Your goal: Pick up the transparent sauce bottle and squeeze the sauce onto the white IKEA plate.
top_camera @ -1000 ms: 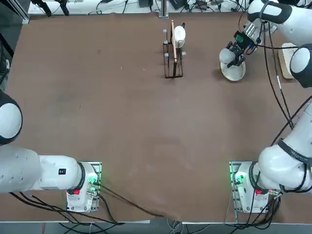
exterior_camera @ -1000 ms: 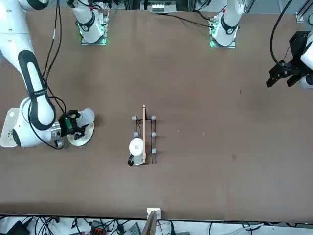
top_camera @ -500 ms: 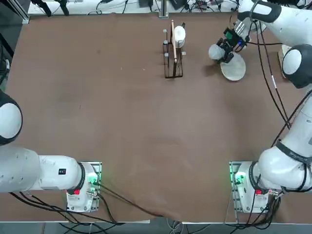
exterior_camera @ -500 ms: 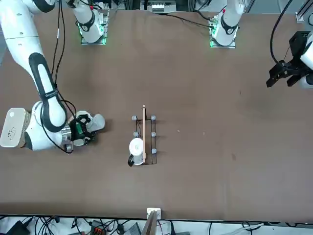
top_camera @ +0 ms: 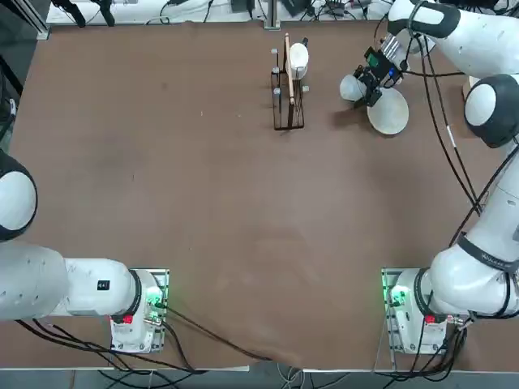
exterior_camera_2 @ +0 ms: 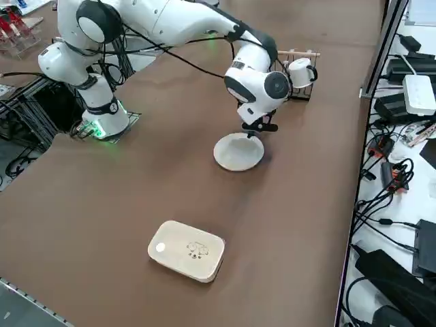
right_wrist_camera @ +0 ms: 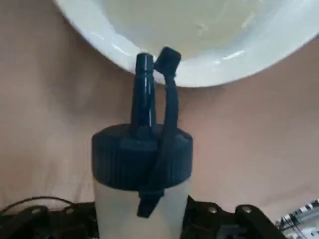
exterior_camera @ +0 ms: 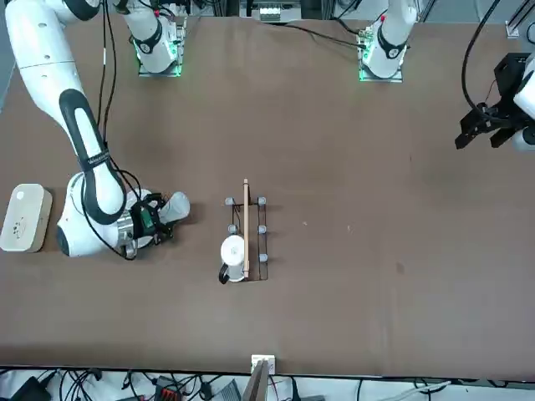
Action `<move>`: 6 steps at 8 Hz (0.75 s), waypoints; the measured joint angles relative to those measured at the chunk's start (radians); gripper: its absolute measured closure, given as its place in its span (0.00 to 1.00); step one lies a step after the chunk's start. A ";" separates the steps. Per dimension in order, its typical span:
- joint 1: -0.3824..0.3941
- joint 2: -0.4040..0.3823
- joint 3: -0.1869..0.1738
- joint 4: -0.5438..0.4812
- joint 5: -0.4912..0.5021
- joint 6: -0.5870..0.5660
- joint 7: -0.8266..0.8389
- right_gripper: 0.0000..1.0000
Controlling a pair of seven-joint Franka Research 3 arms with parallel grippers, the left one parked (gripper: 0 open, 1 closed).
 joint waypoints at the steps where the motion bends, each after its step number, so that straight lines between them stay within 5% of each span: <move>1: 0.000 -0.006 -0.006 -0.003 -0.001 -0.005 0.035 0.67; 6: 0.061 -0.040 -0.019 0.011 -0.359 -0.008 0.372 0.67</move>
